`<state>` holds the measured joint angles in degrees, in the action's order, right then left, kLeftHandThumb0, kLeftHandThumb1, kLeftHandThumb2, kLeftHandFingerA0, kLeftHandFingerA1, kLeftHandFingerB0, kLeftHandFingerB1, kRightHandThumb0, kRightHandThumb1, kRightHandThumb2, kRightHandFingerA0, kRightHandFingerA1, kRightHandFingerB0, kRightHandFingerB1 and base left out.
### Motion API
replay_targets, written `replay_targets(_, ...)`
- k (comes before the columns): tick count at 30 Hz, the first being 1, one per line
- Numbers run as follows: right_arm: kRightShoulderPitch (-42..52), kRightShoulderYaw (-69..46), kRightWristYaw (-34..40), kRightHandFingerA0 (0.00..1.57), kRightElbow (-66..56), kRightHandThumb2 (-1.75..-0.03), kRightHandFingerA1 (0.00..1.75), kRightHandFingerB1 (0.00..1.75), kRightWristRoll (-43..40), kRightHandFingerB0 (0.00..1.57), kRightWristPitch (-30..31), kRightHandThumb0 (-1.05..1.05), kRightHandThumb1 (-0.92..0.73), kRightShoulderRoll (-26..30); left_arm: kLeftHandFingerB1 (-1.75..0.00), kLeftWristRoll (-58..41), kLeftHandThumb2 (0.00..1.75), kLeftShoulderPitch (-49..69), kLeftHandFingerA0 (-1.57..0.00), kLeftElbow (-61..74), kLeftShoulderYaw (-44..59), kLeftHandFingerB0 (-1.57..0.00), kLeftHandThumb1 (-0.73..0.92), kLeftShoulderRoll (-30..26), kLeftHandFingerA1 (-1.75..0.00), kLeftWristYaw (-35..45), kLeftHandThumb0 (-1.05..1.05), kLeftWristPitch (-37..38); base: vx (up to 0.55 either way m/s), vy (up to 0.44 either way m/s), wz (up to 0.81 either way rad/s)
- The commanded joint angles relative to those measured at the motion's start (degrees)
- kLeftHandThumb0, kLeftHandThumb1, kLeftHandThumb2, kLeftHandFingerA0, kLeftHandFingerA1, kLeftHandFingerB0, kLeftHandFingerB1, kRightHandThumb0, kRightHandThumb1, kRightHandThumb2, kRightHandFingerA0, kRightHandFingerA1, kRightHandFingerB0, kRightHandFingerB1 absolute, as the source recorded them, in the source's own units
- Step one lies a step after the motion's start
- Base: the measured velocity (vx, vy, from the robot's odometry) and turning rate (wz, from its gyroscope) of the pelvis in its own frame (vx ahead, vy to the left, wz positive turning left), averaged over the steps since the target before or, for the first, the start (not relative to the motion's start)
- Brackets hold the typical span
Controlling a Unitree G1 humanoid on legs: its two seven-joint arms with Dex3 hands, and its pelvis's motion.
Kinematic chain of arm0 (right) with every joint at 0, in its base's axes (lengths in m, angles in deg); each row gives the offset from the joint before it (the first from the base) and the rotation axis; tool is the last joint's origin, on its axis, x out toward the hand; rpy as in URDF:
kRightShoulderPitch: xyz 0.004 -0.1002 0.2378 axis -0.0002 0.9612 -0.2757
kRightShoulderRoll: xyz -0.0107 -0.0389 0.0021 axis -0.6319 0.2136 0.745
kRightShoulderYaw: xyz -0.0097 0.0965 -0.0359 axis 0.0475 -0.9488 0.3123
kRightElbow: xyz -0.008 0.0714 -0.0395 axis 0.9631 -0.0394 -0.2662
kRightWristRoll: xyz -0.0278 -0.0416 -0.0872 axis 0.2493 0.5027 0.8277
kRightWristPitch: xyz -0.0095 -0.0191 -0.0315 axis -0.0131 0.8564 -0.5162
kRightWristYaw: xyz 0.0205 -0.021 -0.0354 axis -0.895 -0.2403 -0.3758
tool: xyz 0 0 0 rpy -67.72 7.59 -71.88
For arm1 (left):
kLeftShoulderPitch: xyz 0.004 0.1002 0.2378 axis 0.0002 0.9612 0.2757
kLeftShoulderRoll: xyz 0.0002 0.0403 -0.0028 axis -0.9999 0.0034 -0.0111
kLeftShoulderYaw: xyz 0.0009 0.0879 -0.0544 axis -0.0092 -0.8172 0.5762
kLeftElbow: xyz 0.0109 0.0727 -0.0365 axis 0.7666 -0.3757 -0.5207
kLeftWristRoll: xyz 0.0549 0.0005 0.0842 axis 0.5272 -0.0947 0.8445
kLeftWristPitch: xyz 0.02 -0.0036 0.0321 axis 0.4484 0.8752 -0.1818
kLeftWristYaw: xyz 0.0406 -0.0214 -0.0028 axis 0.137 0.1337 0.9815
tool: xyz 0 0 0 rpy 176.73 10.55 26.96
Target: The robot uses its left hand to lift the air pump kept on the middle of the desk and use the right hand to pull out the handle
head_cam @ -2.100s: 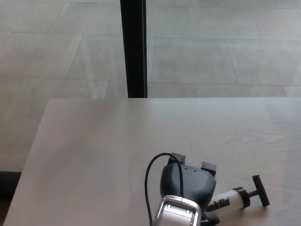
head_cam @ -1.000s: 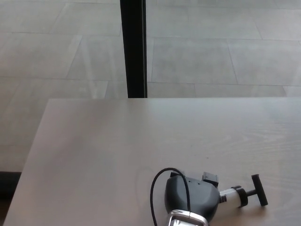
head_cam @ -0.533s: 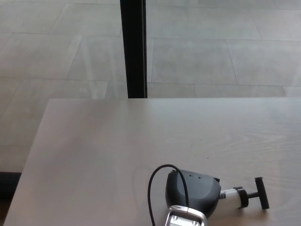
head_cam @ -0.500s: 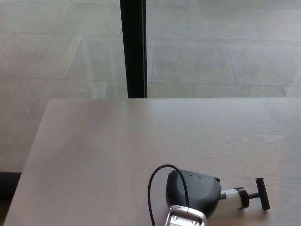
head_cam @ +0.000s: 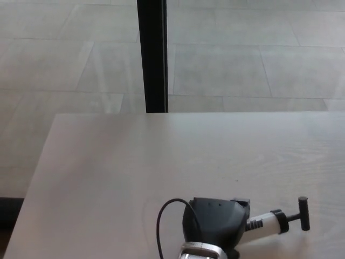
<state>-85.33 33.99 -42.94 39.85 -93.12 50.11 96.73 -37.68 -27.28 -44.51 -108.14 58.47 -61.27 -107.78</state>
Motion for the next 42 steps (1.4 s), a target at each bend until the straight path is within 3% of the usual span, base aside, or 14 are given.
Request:
replay_targets(1, 2.0, 2.1, -3.4, 0.64, -5.3, -0.60, 0.74, 0.43, 0.1, 0.48, 2.7, -0.38, -0.70, 0.2, -1.49, -2.0, 0.83, -3.0, -0.73, 2.3, 11.2, -0.59, 0.77, -7.8, -1.75, -8.1, -0.18, 16.8, 0.00, 0.000, 0.00)
replay_targets(2, 2.3, 3.5, -4.9, 0.64, -6.4, -0.88, 0.76, 0.54, 0.6, 0.39, 3.6, -0.46, -0.56, 0.8, -1.66, -1.9, 0.86, -4.4, -0.70, 2.2, 12.6, -0.54, 0.71, -8.8, -1.75, -8.6, -0.13, 17.8, 0.00, 0.000, 0.00)
replay_targets(4, 2.7, 6.1, -8.7, 0.64, -8.3, -0.61, 0.71, 0.40, 0.8, 0.43, 5.7, -0.46, -0.70, 2.0, -1.59, -0.6, 0.94, -7.1, -0.76, 0.5, 14.4, -0.62, 0.62, -10.8, -1.75, -12.4, -0.12, 21.0, 0.00, 0.000, 0.00)
replay_targets(5, 2.8, 7.3, -9.3, 0.66, -9.6, -0.89, 0.74, 0.53, 1.2, 0.40, 7.0, -0.52, -0.55, 2.3, -1.64, -1.4, 1.02, -7.8, -0.77, 0.5, 15.7, -0.61, 0.61, -11.5, -1.75, -12.0, -0.13, 22.3, 0.00, 0.000, 0.00)
replay_targets(6, 3.6, 10.3, -12.3, 0.65, -12.3, -0.60, 0.69, 0.40, 1.6, 0.43, 8.8, -0.51, -0.69, 2.8, -1.58, -1.8, 1.07, -9.4, -0.83, 1.1, 17.6, -0.62, 0.57, -13.1, -1.75, -10.3, -0.16, 22.4, 0.00, 0.000, 0.00)
replay_targets(9, 4.2, 12.3, -13.8, 0.63, -13.8, -0.60, 0.69, 0.38, 1.2, 0.41, 10.5, -0.54, -0.66, 2.7, -1.59, -1.4, 1.00, -9.9, -0.81, 1.0, 18.8, -0.63, 0.58, -13.9, -1.75, -10.0, -0.17, 22.6, 0.00, 0.000, 0.00)
replay_targets(10, 4.8, 14.3, -16.1, 0.57, -14.9, -0.86, 0.71, 0.50, 1.2, 0.32, 10.9, -0.54, -0.54, 3.0, -1.59, -2.0, 0.98, -10.4, -0.78, 1.0, 19.9, -0.62, 0.58, -14.7, -1.75, -9.3, -0.18, 23.3, 0.00, 0.000, 0.00)
replay_targets(13, 6.1, 19.1, -20.2, 0.60, -17.8, -0.85, 0.75, 0.50, 1.8, 0.34, 11.9, -0.51, -0.50, 4.2, -1.60, -2.1, 0.95, -11.1, -0.78, 1.1, 21.6, -0.59, 0.60, -16.7, -1.75, -8.0, -0.19, 24.7, 0.00, 0.000, 0.00)
replay_targets(14, 6.4, 20.5, -21.4, 0.59, -18.8, -0.59, 0.76, 0.37, 1.8, 0.39, 12.5, -0.45, -0.62, 4.5, -1.58, -0.9, 0.94, -11.2, -0.79, 0.5, 21.5, -0.62, 0.58, -17.3, -1.75, -9.8, -0.18, 25.4, 0.00, 0.000, 0.00)
replay_targets(19, 5.4, 27.6, -24.6, 0.51, -20.1, -0.77, 0.76, 0.46, 3.4, 0.25, 13.8, -0.44, -0.43, 4.2, -1.49, -0.8, 0.88, -11.2, -0.75, 1.3, 23.0, -0.65, 0.62, -18.7, -1.75, -8.3, -0.16, 26.3, 0.00, 0.000, 0.00)
replay_targets(30, 1.2, 35.9, -23.4, 0.48, -20.0, -0.55, 0.64, 0.31, 6.8, 0.31, 15.4, -0.48, -0.50, 0.2, -1.56, 0.9, 0.94, -9.8, -0.79, -0.2, 22.2, -0.66, 0.55, -17.7, -1.75, -10.0, -0.21, 31.2, 0.00, 0.000, 0.00)
replay_targets(33, 0.3, 36.6, -23.1, 0.48, -18.5, -0.78, 0.70, 0.47, 7.5, 0.25, 13.0, -0.59, -0.41, -1.2, -1.23, 1.9, 0.76, -9.2, -0.79, -0.2, 21.6, -0.76, 0.60, -17.2, -1.70, -8.8, -0.23, 30.7, 0.00, 0.000, 0.00)
replay_targets(37, -0.2, 35.9, -20.9, 0.57, -15.9, -0.57, 0.74, 0.38, 8.8, 0.39, 9.4, -0.52, -0.54, -3.7, -0.92, 2.1, 0.78, -8.5, -0.87, -0.4, 21.7, -0.83, 0.61, -16.3, -1.59, -9.0, -0.28, 31.9, 0.00, 0.000, 0.00)
replay_targets(42, -0.7, 35.3, -17.5, 0.69, -12.9, -0.55, 0.83, 0.45, 11.7, 0.47, 6.6, -0.44, -0.55, -6.9, -1.18, 1.9, 0.91, -7.1, -0.85, 0.4, 22.3, -0.76, 0.61, -15.2, -1.70, -7.1, -0.22, 32.0, 0.00, 0.000, 0.00)
